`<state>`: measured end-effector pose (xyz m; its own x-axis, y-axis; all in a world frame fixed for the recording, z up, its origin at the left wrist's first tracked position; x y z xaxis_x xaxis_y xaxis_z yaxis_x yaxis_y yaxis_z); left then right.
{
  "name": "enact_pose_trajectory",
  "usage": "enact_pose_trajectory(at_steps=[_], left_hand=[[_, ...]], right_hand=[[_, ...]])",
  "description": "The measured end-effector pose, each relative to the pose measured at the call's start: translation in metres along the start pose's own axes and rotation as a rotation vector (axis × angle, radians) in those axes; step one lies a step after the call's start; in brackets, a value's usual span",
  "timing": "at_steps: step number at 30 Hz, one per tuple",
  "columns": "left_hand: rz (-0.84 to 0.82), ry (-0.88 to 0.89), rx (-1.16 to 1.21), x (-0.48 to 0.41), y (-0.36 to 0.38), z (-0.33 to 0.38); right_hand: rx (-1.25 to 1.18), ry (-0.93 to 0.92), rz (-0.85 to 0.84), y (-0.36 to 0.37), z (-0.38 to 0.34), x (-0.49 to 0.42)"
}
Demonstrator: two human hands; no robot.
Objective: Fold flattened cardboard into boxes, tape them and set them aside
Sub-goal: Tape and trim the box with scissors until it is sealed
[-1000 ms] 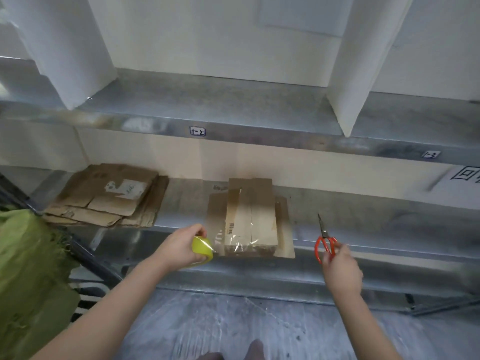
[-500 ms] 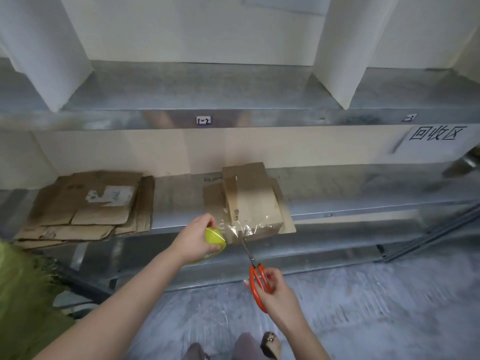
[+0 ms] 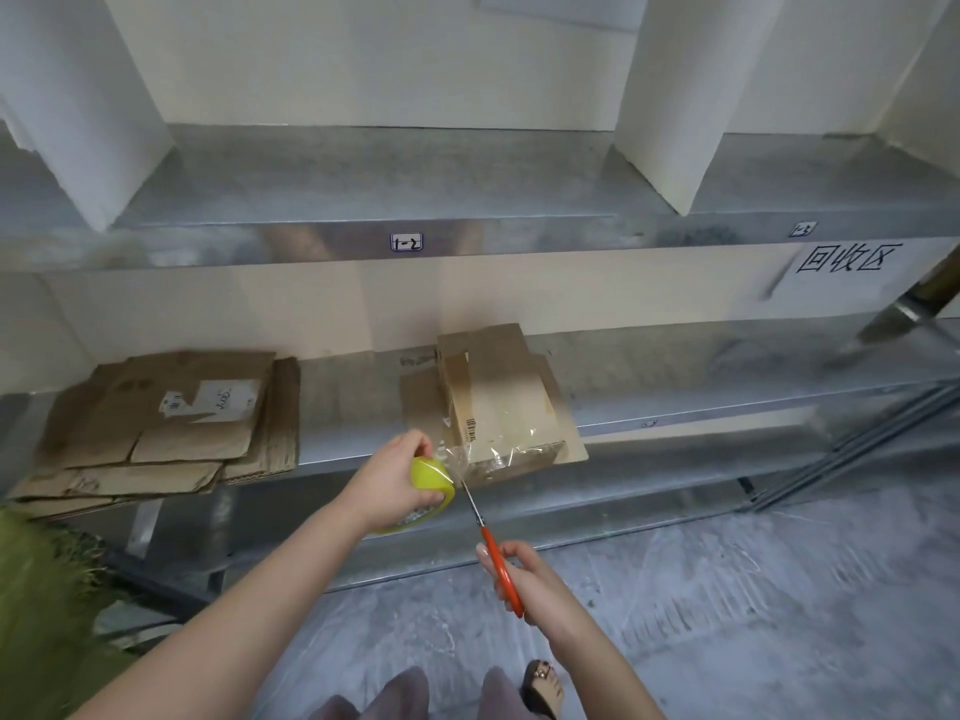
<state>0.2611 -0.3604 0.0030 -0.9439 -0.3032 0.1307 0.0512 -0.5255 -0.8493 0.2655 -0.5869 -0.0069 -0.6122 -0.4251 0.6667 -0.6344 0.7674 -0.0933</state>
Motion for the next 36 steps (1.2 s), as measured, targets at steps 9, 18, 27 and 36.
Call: enact_pose_trajectory(at_steps=[9, 18, 27, 36], left_hand=[[0.006, 0.0, 0.0, -0.002, -0.001, -0.001], [0.0, 0.014, -0.008, -0.001, 0.003, 0.002], [-0.001, -0.001, 0.003, 0.001, 0.003, 0.004], [-0.012, -0.009, 0.008, 0.0, 0.001, 0.003]], right_hand=[[0.052, 0.021, -0.066, -0.004, 0.009, 0.0], [-0.033, 0.044, -0.095, -0.002, 0.007, -0.012], [-0.078, 0.045, -0.088, -0.001, 0.009, -0.022], [-0.083, -0.04, -0.045, -0.005, 0.005, -0.026]])
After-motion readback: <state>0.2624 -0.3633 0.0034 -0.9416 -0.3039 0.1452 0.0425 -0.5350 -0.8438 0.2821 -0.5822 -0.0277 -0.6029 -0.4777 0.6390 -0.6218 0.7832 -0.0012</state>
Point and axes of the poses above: each hand's wrist, its own x-axis away from the middle knuckle, its own y-axis out of the palm, z = x × y, the point moved 3 cm from there along -x, towards the middle knuckle, and after that the axes turned 7 degrees about -x, right-handed, at the moved point
